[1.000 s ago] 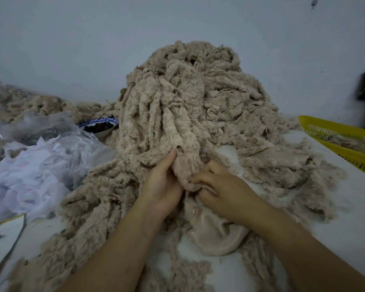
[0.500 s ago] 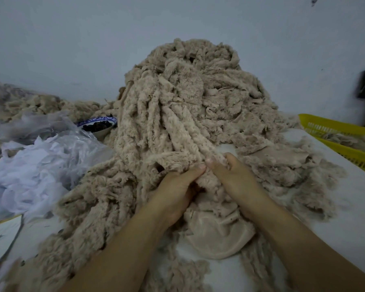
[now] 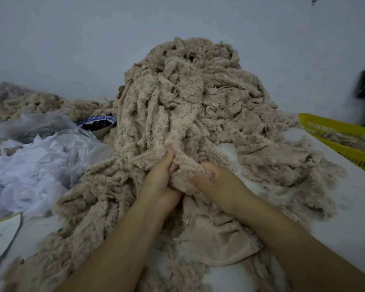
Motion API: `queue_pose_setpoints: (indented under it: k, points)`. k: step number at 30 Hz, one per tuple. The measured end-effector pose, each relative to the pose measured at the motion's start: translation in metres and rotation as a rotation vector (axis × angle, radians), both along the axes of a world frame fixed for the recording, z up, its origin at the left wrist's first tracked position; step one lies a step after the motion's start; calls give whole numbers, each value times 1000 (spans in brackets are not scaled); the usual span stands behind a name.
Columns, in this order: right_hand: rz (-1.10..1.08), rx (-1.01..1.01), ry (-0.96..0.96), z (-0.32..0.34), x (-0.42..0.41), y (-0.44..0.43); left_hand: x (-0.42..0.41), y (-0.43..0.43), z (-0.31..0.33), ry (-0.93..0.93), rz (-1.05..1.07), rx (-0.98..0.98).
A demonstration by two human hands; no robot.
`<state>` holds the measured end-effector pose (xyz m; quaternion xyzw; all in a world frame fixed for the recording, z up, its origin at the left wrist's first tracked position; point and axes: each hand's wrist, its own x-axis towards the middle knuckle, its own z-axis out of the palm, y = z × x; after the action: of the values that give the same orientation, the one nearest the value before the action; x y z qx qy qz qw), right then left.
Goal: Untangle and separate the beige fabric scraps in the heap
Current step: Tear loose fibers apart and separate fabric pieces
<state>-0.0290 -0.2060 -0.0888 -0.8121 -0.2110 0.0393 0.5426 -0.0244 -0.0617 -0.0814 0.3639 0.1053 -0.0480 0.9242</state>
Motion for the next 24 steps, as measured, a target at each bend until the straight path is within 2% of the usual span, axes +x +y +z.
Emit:
queue_pose_setpoints:
  k: [3, 5, 8, 11, 13, 14, 17, 19, 22, 24]
  points:
    - [-13, 55, 11, 0, 0, -5, 4, 7, -2, 13, 71, -51]
    - [-97, 124, 36, 2, 3, -15, 8, 22, -4, 4, 127, -160]
    - [-325, 435, 134, 9, 14, -40, 11, 45, -4, -36, 188, -273]
    - [-358, 603, 205, 9, 19, -47, 4, 31, 1, -174, 27, -250]
    - [-283, 655, 276, 6, 20, -40, -1, 13, 1, -189, -145, -116]
    - [-257, 677, 288, 5, 20, -37, -5, 5, 2, -186, -216, 12]
    - [-212, 725, 269, 8, 17, -32, -15, -16, 0, -151, -306, 404]
    - [-180, 758, 249, 8, 16, -31, -21, -22, -2, -207, -346, 643]
    - [-210, 610, 161, 7, 12, -27, -26, -25, -6, -313, -346, 969]
    - [-288, 461, 91, 7, 12, -24, -25, -27, -10, -330, -207, 1049]
